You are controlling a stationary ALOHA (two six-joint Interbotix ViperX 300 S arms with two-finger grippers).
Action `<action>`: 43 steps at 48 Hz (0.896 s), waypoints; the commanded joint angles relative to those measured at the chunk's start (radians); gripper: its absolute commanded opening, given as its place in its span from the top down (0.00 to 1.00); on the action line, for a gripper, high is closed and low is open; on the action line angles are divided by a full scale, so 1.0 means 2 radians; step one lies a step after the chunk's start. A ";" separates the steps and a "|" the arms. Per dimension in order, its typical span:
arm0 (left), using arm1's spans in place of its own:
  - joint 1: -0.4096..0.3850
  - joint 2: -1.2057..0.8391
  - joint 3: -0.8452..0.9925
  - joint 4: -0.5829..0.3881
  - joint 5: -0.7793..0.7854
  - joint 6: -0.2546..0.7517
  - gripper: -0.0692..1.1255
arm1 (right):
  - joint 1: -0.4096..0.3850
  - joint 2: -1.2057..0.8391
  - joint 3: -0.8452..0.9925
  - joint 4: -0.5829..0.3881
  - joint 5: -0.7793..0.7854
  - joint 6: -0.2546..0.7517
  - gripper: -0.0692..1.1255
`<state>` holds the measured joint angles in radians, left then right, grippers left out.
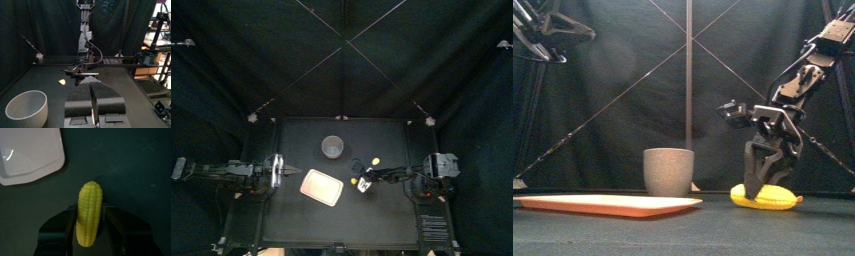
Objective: Pick the corn then place it on the pink plate
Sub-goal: Place corn on the pink plate
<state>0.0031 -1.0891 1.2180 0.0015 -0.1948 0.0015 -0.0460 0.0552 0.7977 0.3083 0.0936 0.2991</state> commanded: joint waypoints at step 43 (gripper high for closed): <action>-0.001 0.001 -0.008 0.004 -0.002 0.001 0.96 | 0.042 0.167 -0.347 -0.133 0.082 -0.002 0.44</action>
<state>0.0031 -1.0891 1.2180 0.0077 -0.1933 0.0015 0.0537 0.4034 0.1488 0.0476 0.2454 0.2961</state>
